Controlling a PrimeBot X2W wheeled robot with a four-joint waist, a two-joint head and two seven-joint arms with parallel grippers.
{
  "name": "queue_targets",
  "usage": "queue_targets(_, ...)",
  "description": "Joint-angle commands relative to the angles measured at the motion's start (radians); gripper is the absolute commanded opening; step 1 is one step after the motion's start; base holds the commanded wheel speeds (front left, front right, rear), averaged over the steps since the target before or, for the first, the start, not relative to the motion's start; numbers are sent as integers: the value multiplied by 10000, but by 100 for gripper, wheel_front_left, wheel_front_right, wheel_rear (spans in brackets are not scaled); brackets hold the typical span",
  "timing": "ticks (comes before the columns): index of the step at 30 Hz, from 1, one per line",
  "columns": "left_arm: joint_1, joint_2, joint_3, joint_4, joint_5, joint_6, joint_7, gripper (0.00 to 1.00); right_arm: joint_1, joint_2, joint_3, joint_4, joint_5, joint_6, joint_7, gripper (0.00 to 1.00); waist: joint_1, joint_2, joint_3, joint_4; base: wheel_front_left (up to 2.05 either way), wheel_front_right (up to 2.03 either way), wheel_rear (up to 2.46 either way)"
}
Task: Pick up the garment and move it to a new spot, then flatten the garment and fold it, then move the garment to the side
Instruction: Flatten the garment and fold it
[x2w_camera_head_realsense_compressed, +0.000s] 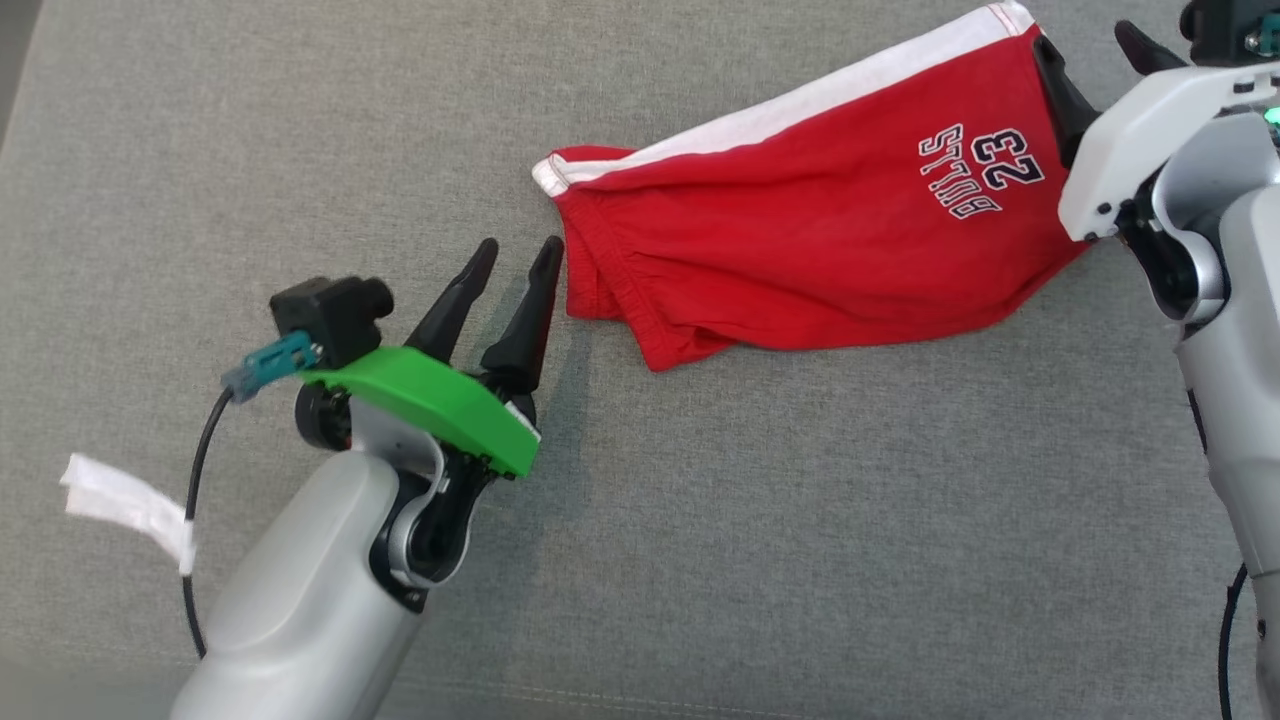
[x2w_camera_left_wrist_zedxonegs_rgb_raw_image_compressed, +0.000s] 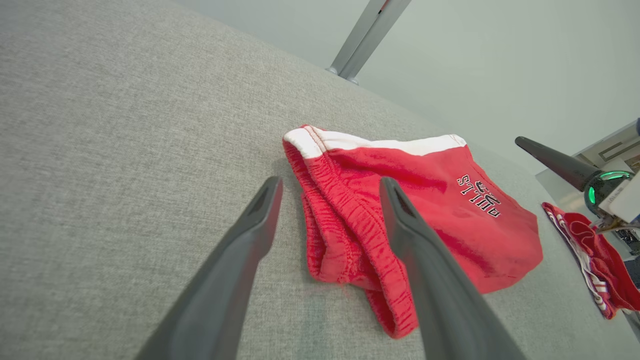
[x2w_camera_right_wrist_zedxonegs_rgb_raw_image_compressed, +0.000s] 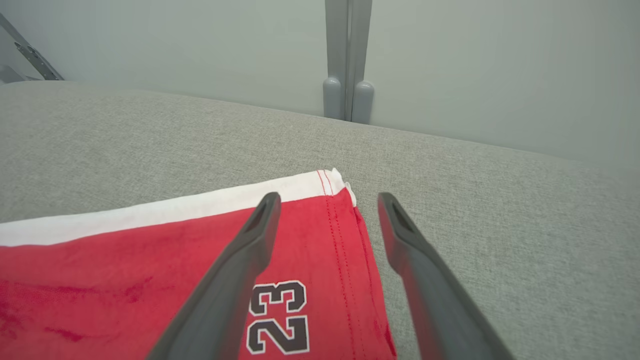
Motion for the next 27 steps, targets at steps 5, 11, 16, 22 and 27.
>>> queue_targets(5, 943, 402, 537, -1, 878, -24, -1468, 100, 744, -360, -427, 37, 405, -20, 99, 100, 0, -1, -739, 212, 0, 0, 0)
queue_targets(11, 1886, -156, 2944, -764, 3110, -146, -1614, 100, 1012, -249, -896, -62, 749, -19, 144, 100, 0, -1, -666, 250, 0, 0, 0)
queue_targets(16, 2411, -885, 4498, -1397, 5090, -699, -1620, 100, 763, -102, -1264, 283, 1005, -19, 226, 100, 0, -1, -392, 309, 0, 0, 0)
queue_targets(22, 2574, -1402, 5154, -1498, 6282, -1152, -1622, 100, 210, -18, -1616, 1204, 861, -17, 574, 100, 0, -1, 63, 558, 0, 0, 0)
queue_targets(27, 2601, -1548, 5229, -1457, 6479, -1235, -1623, 100, -96, 91, -1684, 1955, 502, -16, 1069, 100, 0, -1, 270, 710, 0, 0, 0)
